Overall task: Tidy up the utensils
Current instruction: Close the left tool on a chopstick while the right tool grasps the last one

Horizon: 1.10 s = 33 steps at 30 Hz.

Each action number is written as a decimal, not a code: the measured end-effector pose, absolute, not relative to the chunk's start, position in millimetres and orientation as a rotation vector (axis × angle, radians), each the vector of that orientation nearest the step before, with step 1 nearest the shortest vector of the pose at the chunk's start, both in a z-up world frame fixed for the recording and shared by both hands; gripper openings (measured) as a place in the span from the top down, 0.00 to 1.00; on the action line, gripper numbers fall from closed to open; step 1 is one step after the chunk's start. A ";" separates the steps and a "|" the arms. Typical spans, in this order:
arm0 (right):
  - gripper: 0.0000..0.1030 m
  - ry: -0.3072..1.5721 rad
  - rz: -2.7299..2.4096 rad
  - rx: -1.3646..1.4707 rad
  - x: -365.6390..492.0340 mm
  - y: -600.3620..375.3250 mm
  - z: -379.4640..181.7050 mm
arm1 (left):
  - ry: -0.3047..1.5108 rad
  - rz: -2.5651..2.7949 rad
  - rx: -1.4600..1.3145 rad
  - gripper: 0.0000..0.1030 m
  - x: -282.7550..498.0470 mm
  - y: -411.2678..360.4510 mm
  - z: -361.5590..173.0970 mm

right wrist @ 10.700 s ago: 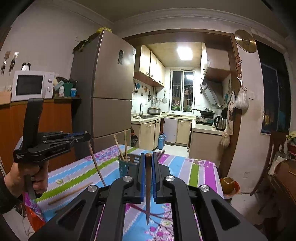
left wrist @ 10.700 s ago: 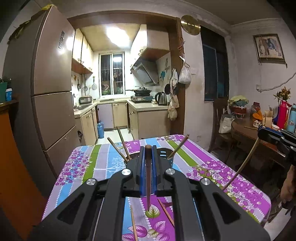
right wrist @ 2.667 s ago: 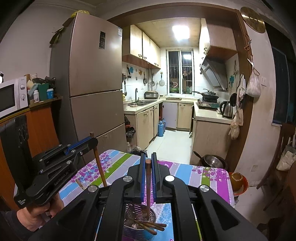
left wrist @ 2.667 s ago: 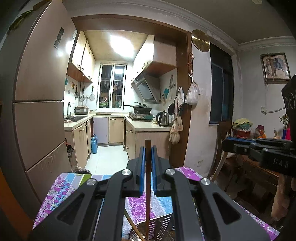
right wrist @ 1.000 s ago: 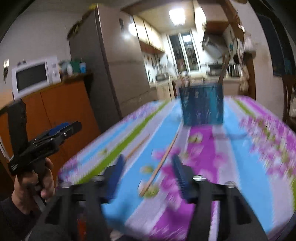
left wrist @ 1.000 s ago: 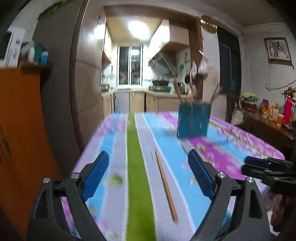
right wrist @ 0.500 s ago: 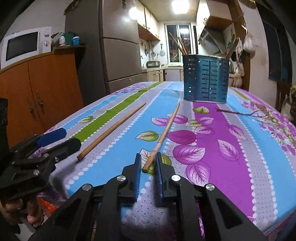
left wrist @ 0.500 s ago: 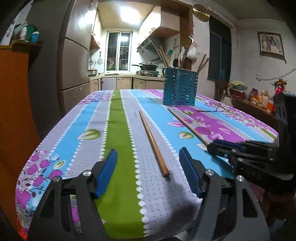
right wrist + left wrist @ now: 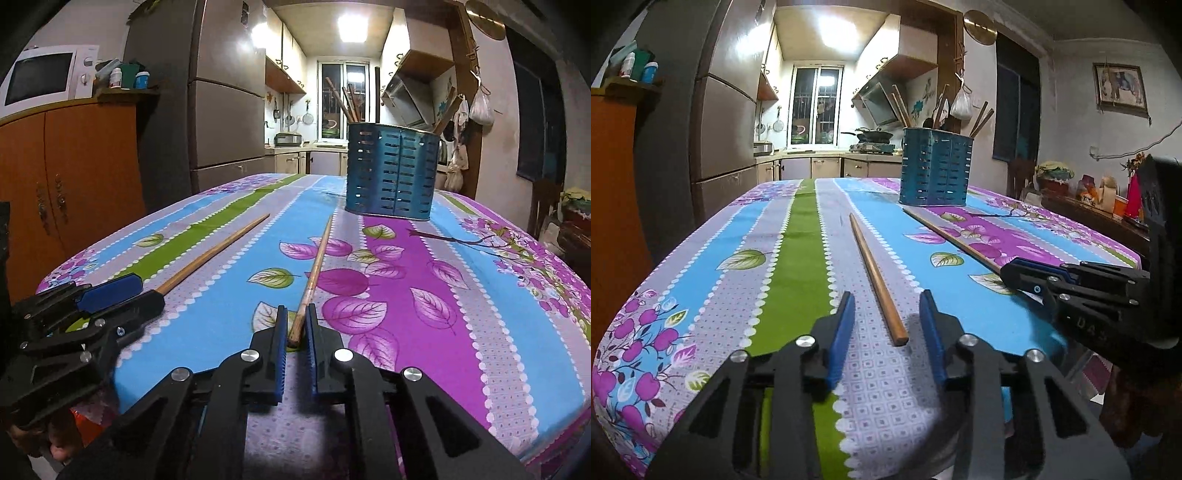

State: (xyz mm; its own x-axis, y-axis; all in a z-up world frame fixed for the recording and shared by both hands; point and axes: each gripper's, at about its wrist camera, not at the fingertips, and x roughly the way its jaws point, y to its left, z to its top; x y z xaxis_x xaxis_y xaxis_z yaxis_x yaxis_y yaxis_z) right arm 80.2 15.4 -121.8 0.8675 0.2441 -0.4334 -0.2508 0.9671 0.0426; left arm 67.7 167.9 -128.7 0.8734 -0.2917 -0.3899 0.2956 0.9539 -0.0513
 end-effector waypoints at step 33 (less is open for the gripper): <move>0.93 0.354 0.265 0.008 61.1 -2.3 -99.7 | 0.243 -0.206 0.038 0.95 40.1 151.2 -104.4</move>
State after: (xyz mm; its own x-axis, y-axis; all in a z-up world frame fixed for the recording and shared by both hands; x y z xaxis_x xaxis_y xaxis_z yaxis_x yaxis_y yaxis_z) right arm 61.1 -2.3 -99.7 0.9040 0.2575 -0.3412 -0.2547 0.9655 0.0538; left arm 40.1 151.2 -104.4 0.9496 -0.1983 -0.2427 0.2074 0.9782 0.0126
